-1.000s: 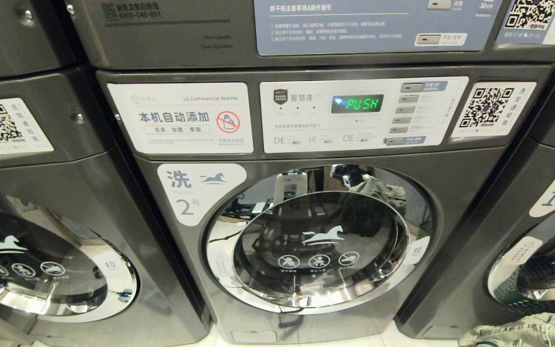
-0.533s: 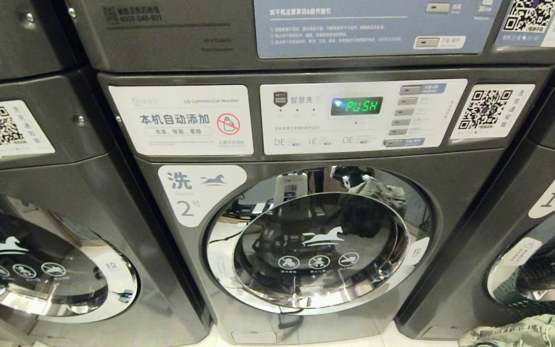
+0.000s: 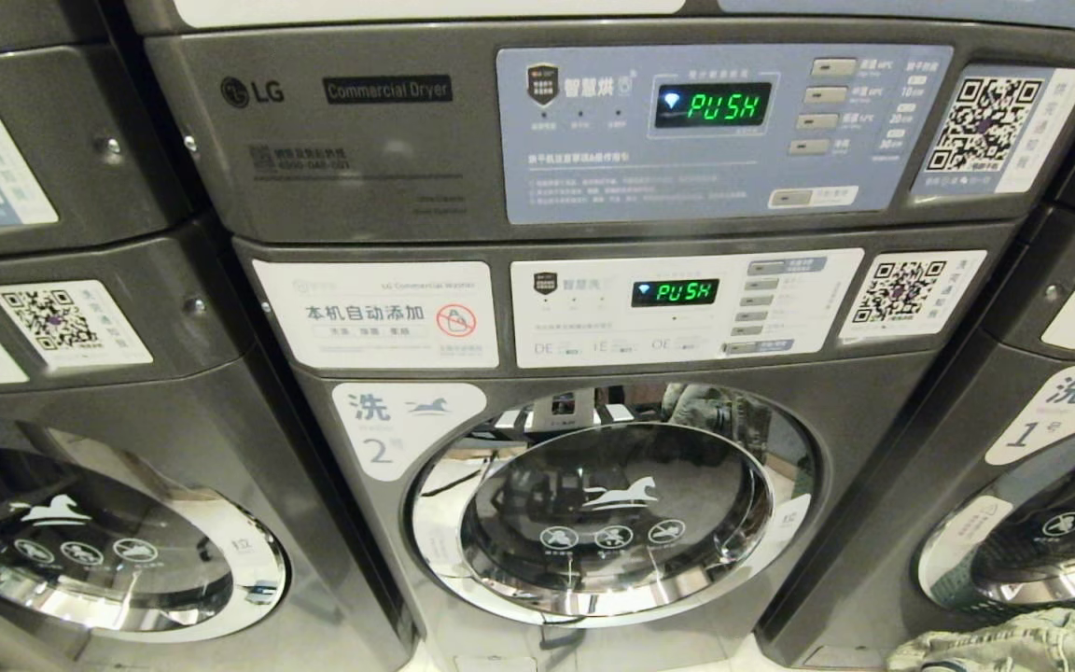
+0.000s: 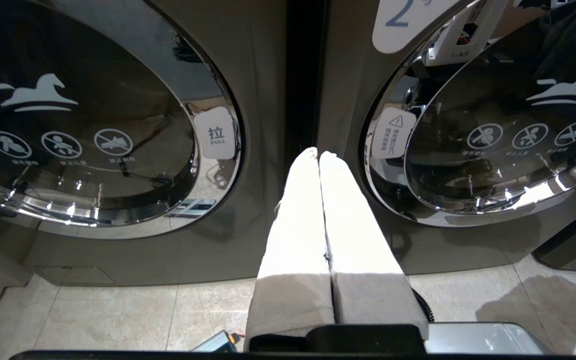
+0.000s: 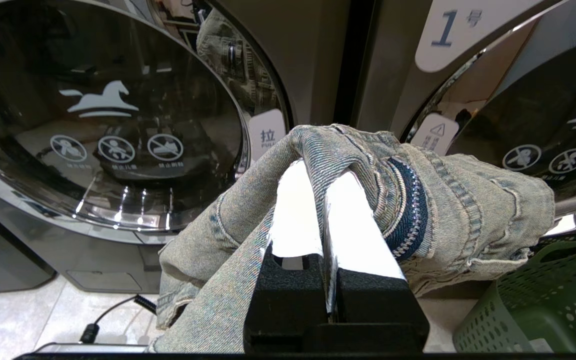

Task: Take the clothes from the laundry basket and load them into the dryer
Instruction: Put the clothes in the dryer

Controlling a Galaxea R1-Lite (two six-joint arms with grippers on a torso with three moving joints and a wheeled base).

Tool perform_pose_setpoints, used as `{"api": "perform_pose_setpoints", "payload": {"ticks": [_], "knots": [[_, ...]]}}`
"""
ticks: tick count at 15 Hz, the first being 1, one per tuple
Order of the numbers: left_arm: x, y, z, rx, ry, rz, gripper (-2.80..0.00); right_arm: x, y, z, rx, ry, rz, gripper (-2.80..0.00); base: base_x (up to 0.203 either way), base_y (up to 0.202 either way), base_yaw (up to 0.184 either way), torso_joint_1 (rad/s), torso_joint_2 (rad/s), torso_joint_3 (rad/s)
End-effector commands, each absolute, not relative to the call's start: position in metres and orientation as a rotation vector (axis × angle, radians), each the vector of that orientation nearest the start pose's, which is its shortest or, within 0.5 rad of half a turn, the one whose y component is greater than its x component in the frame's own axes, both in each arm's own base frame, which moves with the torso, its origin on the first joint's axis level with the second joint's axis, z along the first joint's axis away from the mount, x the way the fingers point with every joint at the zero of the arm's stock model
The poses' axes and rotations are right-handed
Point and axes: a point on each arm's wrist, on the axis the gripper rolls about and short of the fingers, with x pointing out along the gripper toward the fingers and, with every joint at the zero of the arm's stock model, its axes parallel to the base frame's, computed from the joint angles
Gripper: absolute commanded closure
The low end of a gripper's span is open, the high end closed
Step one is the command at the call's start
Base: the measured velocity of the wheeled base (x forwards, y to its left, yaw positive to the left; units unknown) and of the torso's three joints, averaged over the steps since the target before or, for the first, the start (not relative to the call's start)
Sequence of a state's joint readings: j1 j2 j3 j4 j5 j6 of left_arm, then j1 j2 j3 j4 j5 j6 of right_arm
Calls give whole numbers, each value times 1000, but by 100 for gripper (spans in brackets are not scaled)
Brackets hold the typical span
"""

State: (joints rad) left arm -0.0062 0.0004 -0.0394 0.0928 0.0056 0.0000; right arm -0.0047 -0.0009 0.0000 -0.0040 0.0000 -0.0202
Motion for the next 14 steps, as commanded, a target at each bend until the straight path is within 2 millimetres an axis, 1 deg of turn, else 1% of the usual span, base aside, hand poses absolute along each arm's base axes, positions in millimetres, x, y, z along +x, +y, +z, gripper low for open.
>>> {"api": "perform_pose_setpoints", "payload": {"ticks": [1, 7, 14], "knots": [[-26, 0, 77, 0, 54, 0, 0, -23, 0, 76, -21, -6, -5, 0, 0, 0, 0, 253, -496, -261], [-26, 0, 76, 0, 55, 0, 0, -23, 0, 76, -21, -6, -5, 0, 0, 0, 0, 256, -520, -268], [-26, 0, 76, 0, 55, 0, 0, -23, 0, 76, -21, -6, -5, 0, 0, 0, 0, 285, -572, -287]]}}
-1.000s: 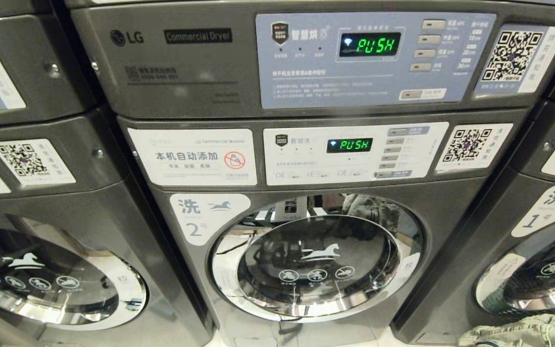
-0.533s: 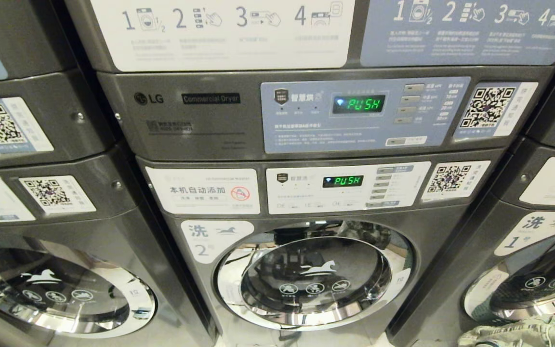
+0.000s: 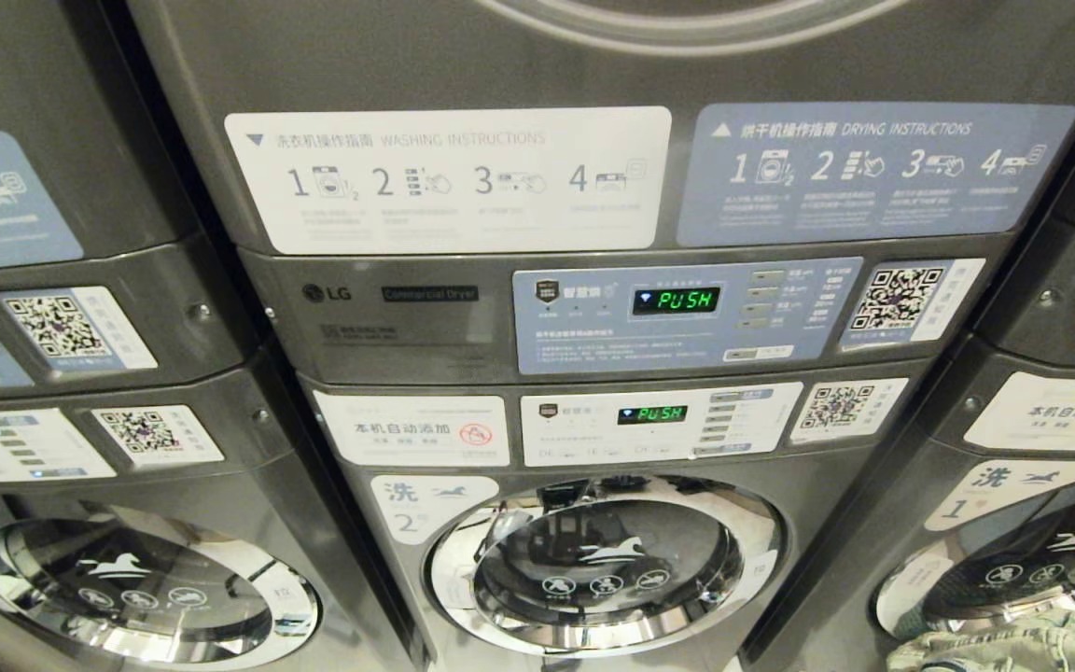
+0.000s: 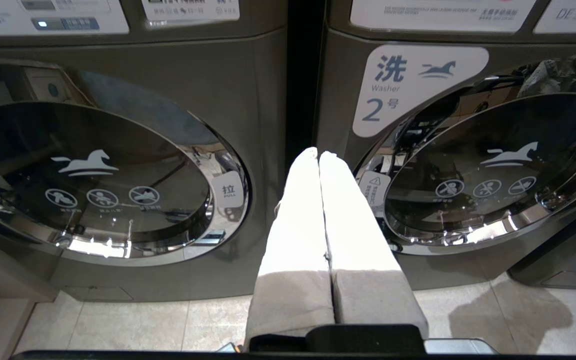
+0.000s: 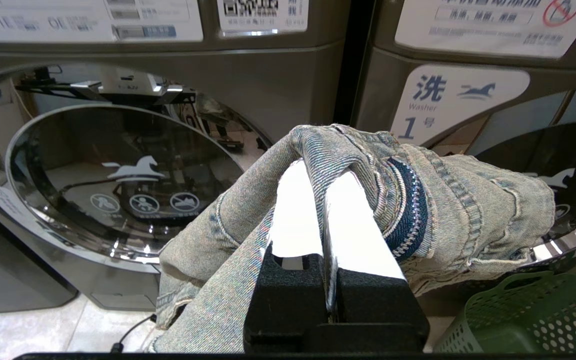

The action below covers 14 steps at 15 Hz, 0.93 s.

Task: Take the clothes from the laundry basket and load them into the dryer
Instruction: Put the clothes in the dryer

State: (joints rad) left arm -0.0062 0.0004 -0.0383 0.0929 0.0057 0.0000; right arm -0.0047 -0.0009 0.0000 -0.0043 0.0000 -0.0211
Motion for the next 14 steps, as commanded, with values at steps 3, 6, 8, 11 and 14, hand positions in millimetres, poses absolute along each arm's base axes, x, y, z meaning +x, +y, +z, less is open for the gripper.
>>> {"api": "perform_pose_setpoints", "payload": {"ticks": [3, 6, 8, 11, 14], "knots": [[-26, 0, 76, 0, 55, 0, 0, -23, 0, 76, -20, -6, -5, 0, 0, 0, 0, 270, -525, -263], [-26, 0, 76, 0, 55, 0, 0, -23, 0, 76, -20, -6, -5, 0, 0, 0, 0, 197, -379, -193], [-26, 0, 76, 0, 55, 0, 0, -23, 0, 76, -21, -6, -5, 0, 0, 0, 0, 178, -359, -171], [-26, 0, 76, 0, 55, 0, 0, -23, 0, 76, -21, -6, -5, 0, 0, 0, 0, 166, -333, -164], [-26, 0, 76, 0, 55, 0, 0, -23, 0, 76, -21, -6, -5, 0, 0, 0, 0, 169, -333, -164]]}}
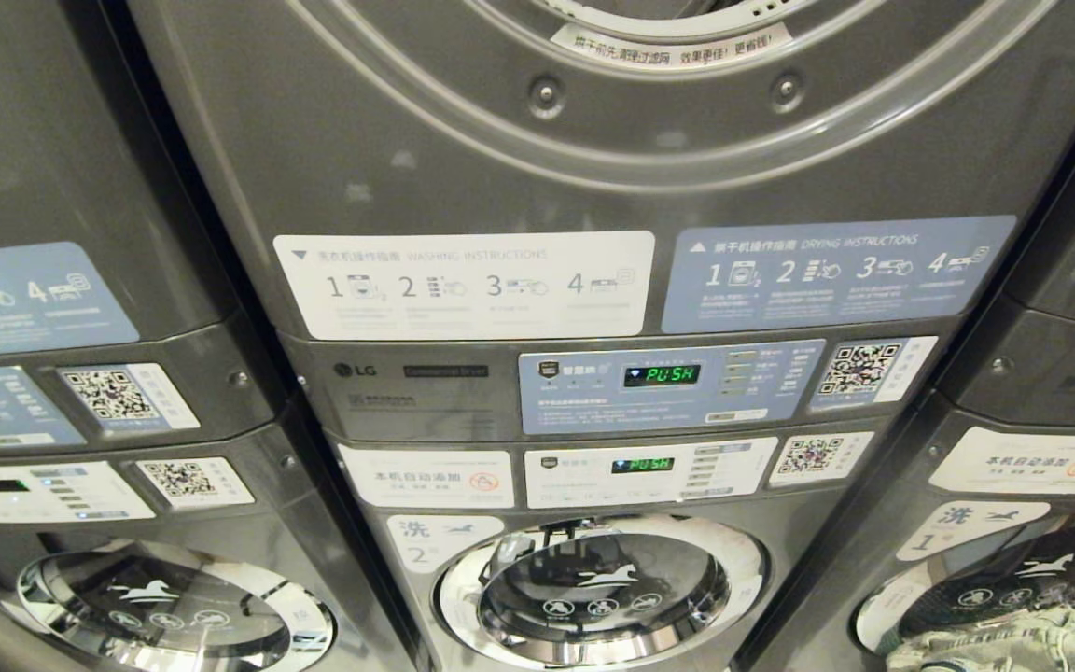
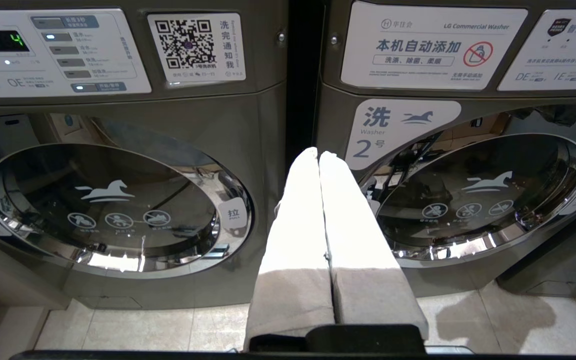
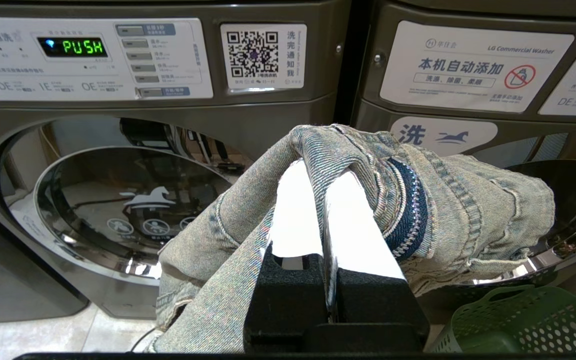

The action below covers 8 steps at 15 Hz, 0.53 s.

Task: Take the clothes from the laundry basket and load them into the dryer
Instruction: Put the clothes in the dryer

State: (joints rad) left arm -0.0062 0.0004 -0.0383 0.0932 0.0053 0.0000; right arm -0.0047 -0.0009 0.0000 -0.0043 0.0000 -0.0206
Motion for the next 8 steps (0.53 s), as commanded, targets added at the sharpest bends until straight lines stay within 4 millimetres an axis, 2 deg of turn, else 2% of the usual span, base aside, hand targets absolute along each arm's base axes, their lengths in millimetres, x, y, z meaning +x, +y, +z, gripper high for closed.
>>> {"api": "perform_pose_setpoints", "payload": {"ticks": [1, 8], "knots": [[-26, 0, 77, 0, 54, 0, 0, -23, 0, 76, -21, -6, -5, 0, 0, 0, 0, 153, -320, -163], [-26, 0, 76, 0, 55, 0, 0, -23, 0, 76, -32, -6, -5, 0, 0, 0, 0, 155, -306, -154]]}}
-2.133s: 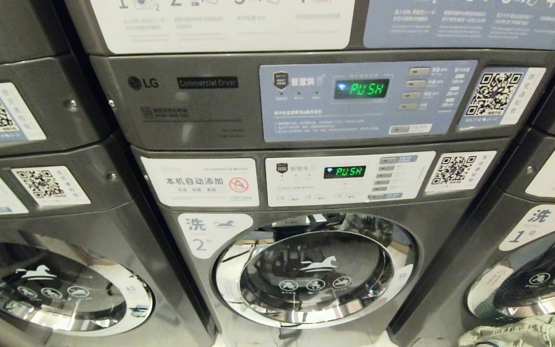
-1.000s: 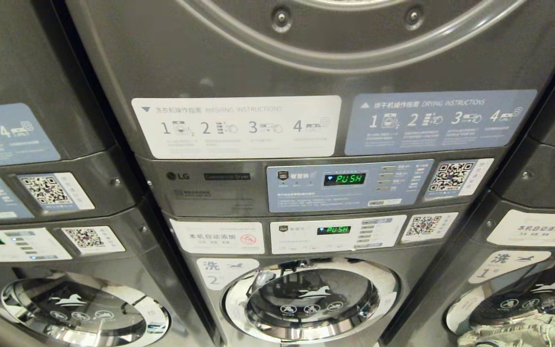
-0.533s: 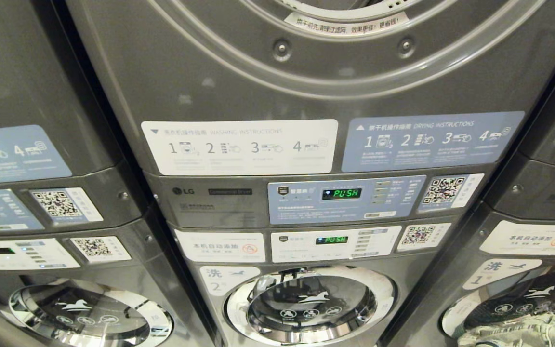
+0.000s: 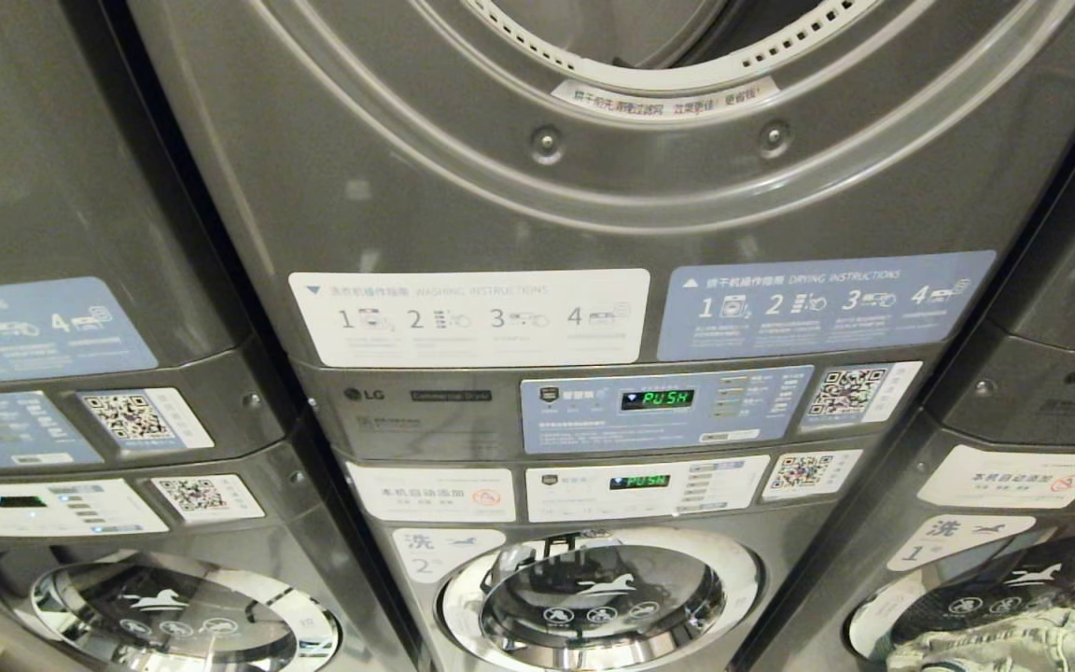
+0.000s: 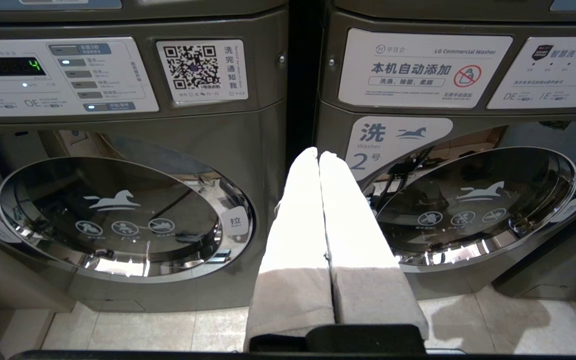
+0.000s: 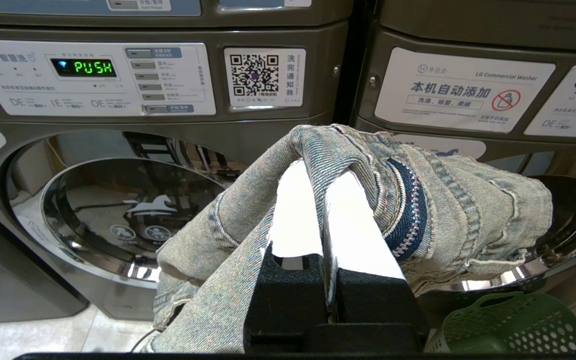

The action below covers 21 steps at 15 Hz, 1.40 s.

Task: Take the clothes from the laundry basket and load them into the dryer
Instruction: Put the clothes in the dryer

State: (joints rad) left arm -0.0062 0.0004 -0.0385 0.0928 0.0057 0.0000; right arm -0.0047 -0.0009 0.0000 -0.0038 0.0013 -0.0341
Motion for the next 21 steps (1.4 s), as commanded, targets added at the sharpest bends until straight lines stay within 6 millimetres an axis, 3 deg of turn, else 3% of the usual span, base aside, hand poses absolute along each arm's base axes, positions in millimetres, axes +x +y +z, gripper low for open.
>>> {"api": "perform_pose_setpoints", "payload": {"ticks": [1, 21], "knots": [[-26, 0, 76, 0, 55, 0, 0, -23, 0, 76, -40, -5, -2, 0, 0, 0, 0, 120, -237, -119], [-26, 0, 76, 0, 55, 0, 0, -23, 0, 76, -35, -5, -3, 0, 0, 0, 0, 81, -153, -77]]}}
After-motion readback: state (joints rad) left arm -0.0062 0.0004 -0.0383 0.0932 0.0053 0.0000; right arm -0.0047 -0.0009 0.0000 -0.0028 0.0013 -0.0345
